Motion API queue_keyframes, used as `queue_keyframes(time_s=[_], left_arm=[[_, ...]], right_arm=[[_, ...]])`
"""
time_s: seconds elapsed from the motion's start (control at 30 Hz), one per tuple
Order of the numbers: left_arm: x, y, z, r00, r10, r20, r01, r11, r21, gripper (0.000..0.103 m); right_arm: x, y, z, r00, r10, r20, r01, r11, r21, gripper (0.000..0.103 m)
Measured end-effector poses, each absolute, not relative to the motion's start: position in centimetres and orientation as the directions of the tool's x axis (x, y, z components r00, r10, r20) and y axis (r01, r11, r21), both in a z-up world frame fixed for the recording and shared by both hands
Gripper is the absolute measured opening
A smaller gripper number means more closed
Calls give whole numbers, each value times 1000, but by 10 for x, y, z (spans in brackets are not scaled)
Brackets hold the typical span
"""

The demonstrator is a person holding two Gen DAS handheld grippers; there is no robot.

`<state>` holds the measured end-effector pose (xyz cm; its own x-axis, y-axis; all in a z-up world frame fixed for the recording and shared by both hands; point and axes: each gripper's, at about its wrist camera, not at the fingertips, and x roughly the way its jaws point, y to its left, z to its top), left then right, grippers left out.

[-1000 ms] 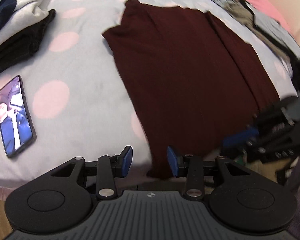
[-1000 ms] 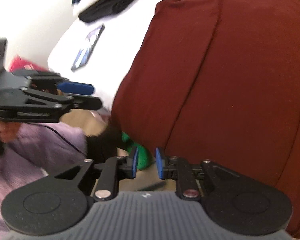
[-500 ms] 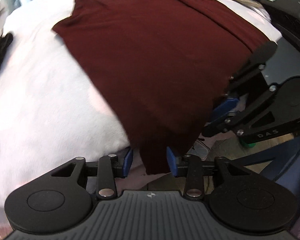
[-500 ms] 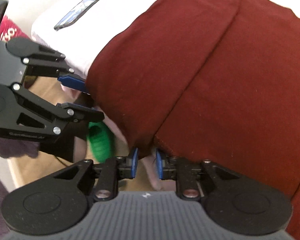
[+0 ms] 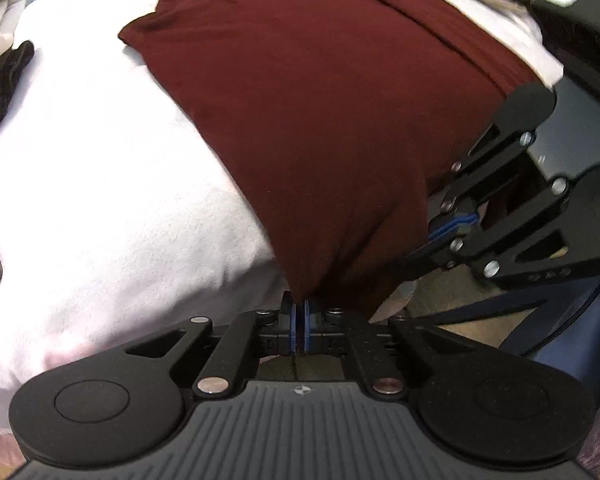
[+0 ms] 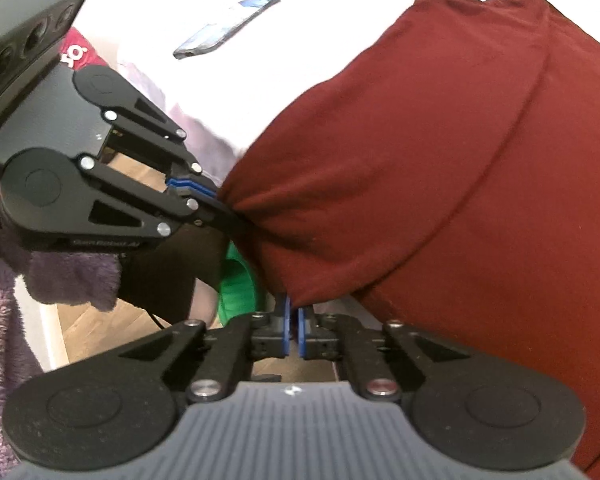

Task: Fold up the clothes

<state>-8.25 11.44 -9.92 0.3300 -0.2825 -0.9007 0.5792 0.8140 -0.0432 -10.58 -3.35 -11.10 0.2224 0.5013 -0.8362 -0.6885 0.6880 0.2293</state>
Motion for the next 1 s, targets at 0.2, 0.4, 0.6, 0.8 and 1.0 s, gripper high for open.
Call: queue_keyframes(time_s=[0.2,0.4,0.6,0.8,1.0], left_arm=[[-76,114,-99,276,-323,-905,579,808,-112,2],[-70,125,-88,271,-357,-894,558,815,-157,2],[-62,130,-80,271,-369,-889,539,824,-177,2],[-53,133,-81,260,-360,-896,541,823,-173,2],[-51,144,-68,260,-347,-901,475,859,-194,16]], right_arm=[[-102,-41,-118,190,504,-842,-661,700,270,21],[-112,-40,-118,135,549,-825,-697,644,314,12],[-115,-53,-95,67,646,-760,-686,583,436,2],[-117,-65,-69,83,724,-685,-676,546,495,2],[-102,-81,-51,133,799,-587,-614,531,583,2]])
